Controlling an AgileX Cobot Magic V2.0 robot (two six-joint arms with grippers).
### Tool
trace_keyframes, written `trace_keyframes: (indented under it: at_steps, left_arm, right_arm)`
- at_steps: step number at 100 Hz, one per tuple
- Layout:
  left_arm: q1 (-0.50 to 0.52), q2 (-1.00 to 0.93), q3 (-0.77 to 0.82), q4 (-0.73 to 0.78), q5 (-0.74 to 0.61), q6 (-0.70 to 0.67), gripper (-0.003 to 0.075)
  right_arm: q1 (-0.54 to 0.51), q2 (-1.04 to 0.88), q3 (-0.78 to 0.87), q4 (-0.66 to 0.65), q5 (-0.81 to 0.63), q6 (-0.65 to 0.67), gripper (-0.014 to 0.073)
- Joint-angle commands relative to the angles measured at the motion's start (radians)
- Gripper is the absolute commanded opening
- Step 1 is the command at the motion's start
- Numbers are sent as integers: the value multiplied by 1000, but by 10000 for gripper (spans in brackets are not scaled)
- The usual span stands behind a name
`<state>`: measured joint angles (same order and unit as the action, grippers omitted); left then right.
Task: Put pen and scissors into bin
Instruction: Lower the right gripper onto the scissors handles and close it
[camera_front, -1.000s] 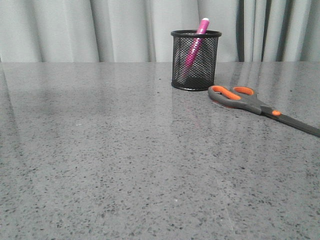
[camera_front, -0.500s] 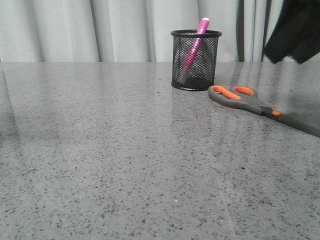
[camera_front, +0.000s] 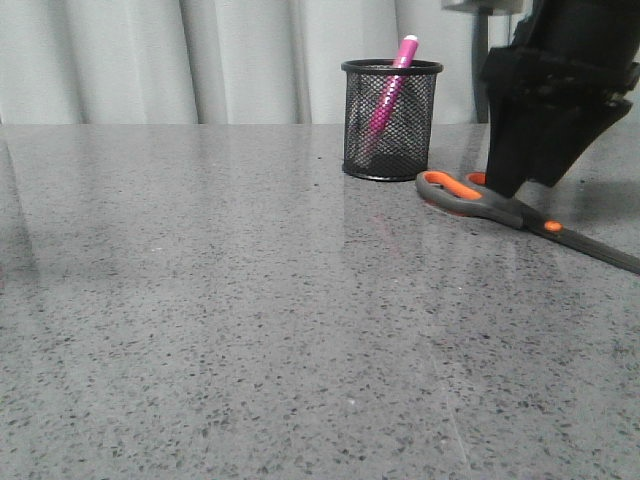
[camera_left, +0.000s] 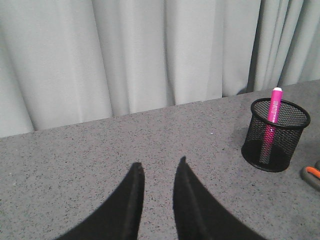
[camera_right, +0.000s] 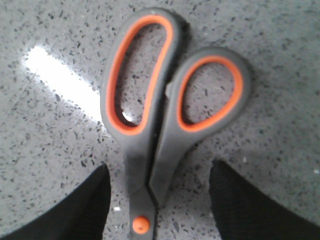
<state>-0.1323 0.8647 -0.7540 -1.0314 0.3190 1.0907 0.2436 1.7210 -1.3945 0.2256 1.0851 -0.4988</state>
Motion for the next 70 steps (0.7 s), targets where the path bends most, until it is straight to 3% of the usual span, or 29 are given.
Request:
trace_keyframes:
  at_steps: [1,23,70]
  left_arm:
    - [4,-12,-29,-35,-34,-7,157]
    - [4,-12,-29,-35,-34,-7,157]
    - [4,-12,-29,-39,-34,-7,157]
  right_arm:
    - [26,-26,-34,-51,-27,28,392]
    - [64,-8,-34,-111,-70,83,392]
    - [64,-8,-34,-97,-22,87,392]
